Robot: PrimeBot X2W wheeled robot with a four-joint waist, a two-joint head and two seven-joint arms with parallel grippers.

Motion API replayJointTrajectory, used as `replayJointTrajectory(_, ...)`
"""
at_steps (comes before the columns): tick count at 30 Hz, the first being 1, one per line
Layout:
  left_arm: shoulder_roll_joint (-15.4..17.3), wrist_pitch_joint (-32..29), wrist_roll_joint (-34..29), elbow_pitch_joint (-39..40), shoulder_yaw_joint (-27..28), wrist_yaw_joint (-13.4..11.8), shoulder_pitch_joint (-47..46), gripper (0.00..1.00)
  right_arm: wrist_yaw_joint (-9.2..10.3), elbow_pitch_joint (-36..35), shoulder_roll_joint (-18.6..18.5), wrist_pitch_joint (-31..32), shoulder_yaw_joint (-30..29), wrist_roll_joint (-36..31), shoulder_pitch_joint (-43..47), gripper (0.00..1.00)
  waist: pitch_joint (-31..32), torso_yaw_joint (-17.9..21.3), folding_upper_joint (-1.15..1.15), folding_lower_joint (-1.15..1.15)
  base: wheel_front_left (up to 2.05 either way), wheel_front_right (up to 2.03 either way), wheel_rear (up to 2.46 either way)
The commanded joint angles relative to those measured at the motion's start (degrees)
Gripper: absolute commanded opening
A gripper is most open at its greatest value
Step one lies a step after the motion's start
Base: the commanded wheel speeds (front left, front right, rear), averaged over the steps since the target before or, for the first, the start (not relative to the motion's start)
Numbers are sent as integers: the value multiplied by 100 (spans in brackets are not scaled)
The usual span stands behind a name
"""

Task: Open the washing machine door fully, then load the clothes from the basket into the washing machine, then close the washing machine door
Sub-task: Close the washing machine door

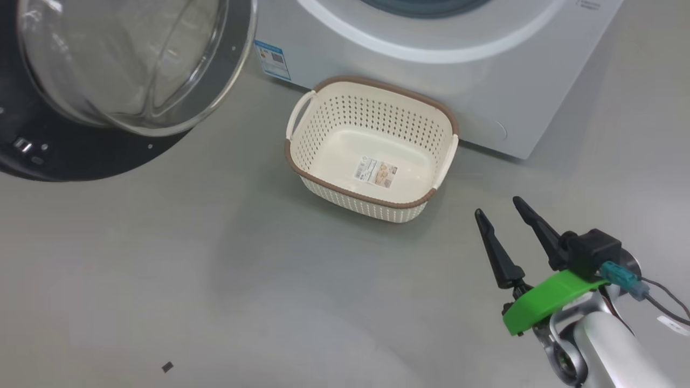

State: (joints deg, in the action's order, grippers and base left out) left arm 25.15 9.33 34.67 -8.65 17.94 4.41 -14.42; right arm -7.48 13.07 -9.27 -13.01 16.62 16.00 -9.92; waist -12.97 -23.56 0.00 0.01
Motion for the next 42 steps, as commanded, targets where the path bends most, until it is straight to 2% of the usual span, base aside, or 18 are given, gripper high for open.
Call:
replayJointTrajectory(1,503,-220,455,-41,531,51,-666,0,-1,-246,-107,33,93,-50,-218,100,-270,256,0,-1,0,0,0)
replayJointTrajectory(6,1202,-663,1062,-760,911,125,-1516,0,-1,-372,-158,67,79,-28,-288,100,-429,534,0,-1,0,0,0)
replayJointTrajectory(13,1677,-1500,2036,-2172,995,214,-2702,0,-1,-459,-138,72,235,49,-438,100,-544,911,0,-1,0,0,0)
replayJointTrajectory(14,1677,-1500,2036,-2172,995,214,-2702,0,-1,-459,-138,72,235,49,-438,100,-544,911,0,-1,0,0,0)
replayJointTrajectory(17,1779,-1867,2416,-2894,1158,38,-3168,0,-1,-452,-128,45,303,85,-469,100,-553,1069,0,-1,0,0,0)
replayJointTrajectory(22,1915,-2319,2833,-3773,1310,-102,-3728,0,-1,-423,-157,-3,405,126,-481,100,-594,1270,0,-1,0,0,0)
replayJointTrajectory(26,1933,-2733,3216,-4426,1535,-451,-4123,0,-1,-398,-168,-33,430,144,-516,100,-622,1376,0,-1,0,0,0)
replayJointTrajectory(29,2056,-2619,3413,-4754,1817,-623,-4294,0,-1,-383,-162,-50,476,154,-549,100,-655,1455,0,-1,0,0,0)
replayJointTrajectory(31,2084,-2622,3531,-4863,1919,-566,-4421,0,-1,-370,-153,-58,491,158,-558,100,-670,1497,0,-1,0,0,0)
replayJointTrajectory(42,1986,-3253,3625,-5234,1691,-155,-4671,0,-1,-322,-170,-90,412,136,-566,100,-711,1508,0,-1,0,0,0)
